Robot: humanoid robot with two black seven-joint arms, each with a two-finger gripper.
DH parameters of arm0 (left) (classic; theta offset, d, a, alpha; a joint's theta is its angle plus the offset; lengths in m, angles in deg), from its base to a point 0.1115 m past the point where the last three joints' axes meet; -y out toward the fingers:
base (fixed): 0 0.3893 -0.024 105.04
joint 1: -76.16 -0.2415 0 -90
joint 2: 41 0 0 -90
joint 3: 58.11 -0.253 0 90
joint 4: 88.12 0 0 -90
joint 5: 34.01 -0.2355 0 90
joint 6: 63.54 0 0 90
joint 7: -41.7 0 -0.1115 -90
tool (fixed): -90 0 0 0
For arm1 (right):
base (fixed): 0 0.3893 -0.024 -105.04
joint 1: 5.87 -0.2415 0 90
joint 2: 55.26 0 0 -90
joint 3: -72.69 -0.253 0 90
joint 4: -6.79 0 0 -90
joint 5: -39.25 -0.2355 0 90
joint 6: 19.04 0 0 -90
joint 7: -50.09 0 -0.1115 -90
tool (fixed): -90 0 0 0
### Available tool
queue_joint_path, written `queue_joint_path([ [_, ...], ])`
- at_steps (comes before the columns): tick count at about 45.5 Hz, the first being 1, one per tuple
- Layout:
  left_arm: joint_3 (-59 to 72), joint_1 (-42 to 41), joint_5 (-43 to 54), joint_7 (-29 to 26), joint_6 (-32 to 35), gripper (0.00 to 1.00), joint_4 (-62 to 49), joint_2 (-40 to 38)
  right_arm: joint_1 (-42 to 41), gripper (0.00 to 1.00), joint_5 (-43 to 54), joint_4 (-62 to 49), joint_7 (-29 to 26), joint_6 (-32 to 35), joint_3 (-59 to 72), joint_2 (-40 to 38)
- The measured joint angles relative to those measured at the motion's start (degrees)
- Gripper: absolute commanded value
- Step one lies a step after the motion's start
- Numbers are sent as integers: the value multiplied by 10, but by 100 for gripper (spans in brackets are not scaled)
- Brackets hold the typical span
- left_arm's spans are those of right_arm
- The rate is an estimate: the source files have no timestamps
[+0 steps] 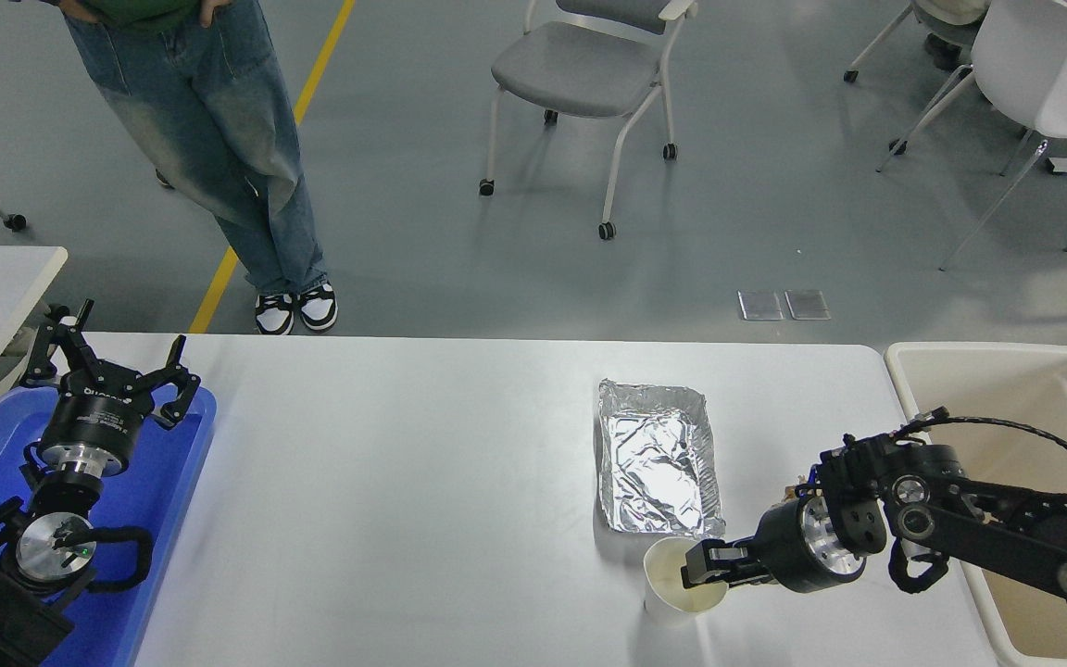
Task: Clean the table surface
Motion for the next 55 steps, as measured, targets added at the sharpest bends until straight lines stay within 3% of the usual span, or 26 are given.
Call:
queue_joint_path([
  [22,0,0,0,0,0,100,0,0,-28,0,1,18,5,29,-2,-28],
  [55,0,0,0,0,0,100,0,0,-111,0,-98,93,15,95,-37,-196],
])
